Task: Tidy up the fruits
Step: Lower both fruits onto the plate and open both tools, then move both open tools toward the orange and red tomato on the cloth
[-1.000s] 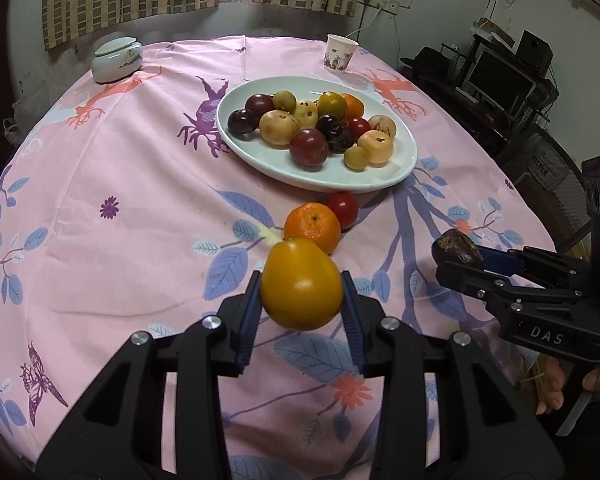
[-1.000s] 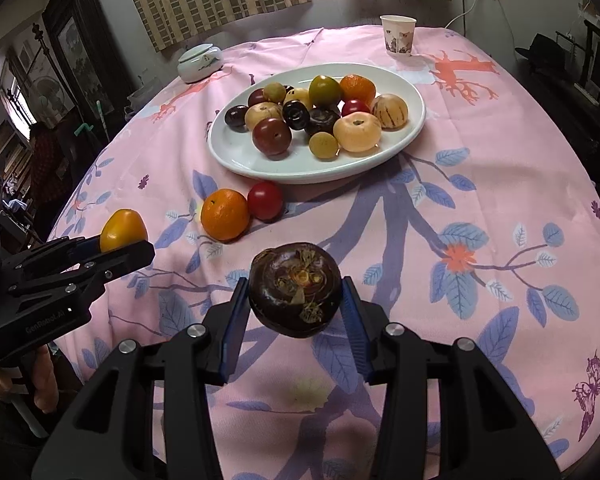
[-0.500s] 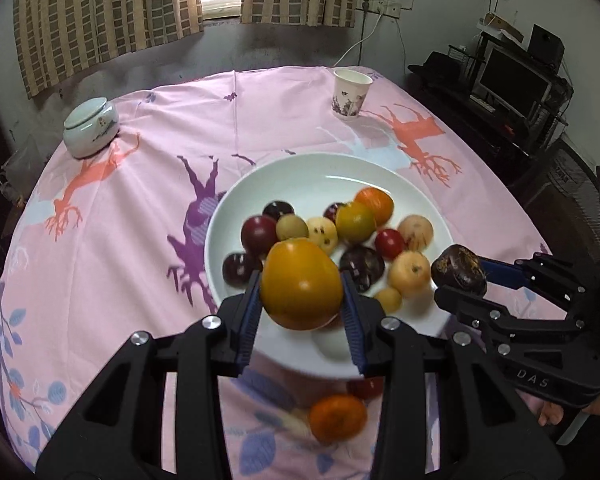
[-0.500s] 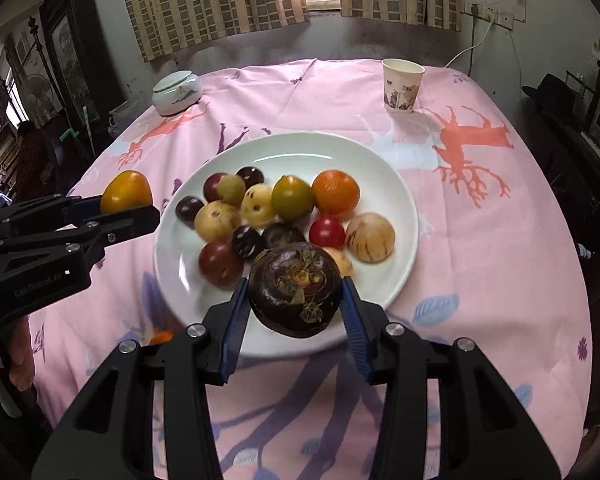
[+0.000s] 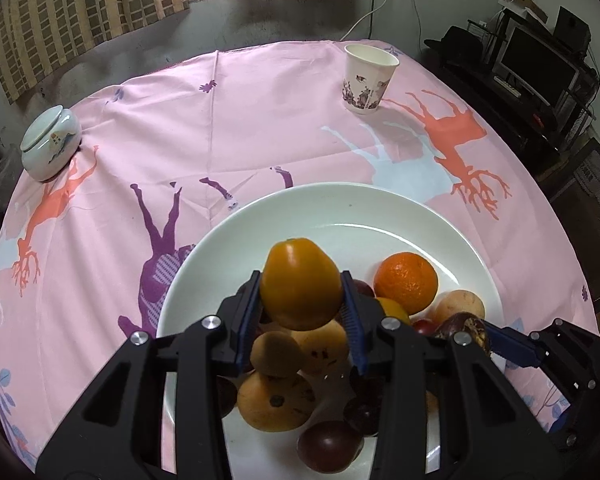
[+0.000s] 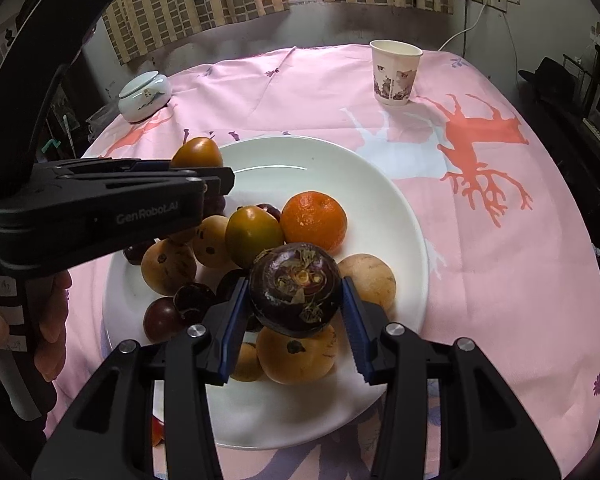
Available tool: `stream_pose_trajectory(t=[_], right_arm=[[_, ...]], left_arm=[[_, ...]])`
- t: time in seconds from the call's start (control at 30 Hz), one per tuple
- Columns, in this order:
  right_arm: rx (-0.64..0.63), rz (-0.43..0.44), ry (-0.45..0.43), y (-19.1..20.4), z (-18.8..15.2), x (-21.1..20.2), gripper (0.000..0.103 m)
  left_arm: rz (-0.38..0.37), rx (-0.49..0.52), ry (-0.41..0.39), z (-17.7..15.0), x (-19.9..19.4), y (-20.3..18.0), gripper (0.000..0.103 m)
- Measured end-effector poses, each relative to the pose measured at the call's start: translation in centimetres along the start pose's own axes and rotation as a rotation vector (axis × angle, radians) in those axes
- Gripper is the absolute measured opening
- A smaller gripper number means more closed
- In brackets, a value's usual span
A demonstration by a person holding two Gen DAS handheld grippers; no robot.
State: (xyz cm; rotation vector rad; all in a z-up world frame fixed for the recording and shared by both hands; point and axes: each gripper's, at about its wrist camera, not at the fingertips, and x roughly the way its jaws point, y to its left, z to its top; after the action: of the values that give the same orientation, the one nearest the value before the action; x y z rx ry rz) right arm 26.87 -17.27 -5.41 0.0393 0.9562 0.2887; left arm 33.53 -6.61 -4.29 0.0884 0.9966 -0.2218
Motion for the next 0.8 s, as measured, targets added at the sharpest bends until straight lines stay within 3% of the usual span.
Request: stream_pose_trajectory(t=[0.03, 0.07, 0.1, 0.13, 0.3, 0.37, 0.5, 0.8], right_arm=[[-0.002, 0.002, -0.003, 0.1, 0.1, 0.1, 0.046], [-0.010, 0.004, -0.003, 0.2, 0.2, 0.3, 0.047], [-0.021, -0.003, -0.001, 0.5, 0.3, 0.3, 0.061], [-0.026, -0.017, -0.011, 0.6, 0.3, 0.1, 0.073], [-0.065, -0.031, -0.059, 1.4, -0.2, -2.6, 0.074], [-0.076, -0.018, -0.064, 1.8, -1.0, -4.3, 0.074], [-0.085, -0.019, -0.095, 2.6, -4.0, -7.8, 0.095], [0.016, 0.058, -0.145, 3.4, -11.3, -13.7, 0.095]], left_arm=[[-0.003, -0.006, -0.006, 0.1, -0.1, 0.0, 0.042], [0.000, -0.012, -0.017, 0.2, -0.3, -0.1, 0.054], [0.003, -0.018, -0.033, 0.3, -0.7, 0.0, 0.066], [0.003, -0.025, -0.049, 0.4, -1.3, 0.0, 0.067], [-0.043, -0.058, -0.124, -0.6, -6.1, 1.2, 0.067], [-0.069, -0.078, -0.154, -1.8, -8.5, 1.6, 0.072], [-0.097, -0.098, -0.199, -6.5, -12.9, 2.2, 0.081], [-0.115, -0.174, -0.230, -19.5, -17.6, 3.1, 0.082]])
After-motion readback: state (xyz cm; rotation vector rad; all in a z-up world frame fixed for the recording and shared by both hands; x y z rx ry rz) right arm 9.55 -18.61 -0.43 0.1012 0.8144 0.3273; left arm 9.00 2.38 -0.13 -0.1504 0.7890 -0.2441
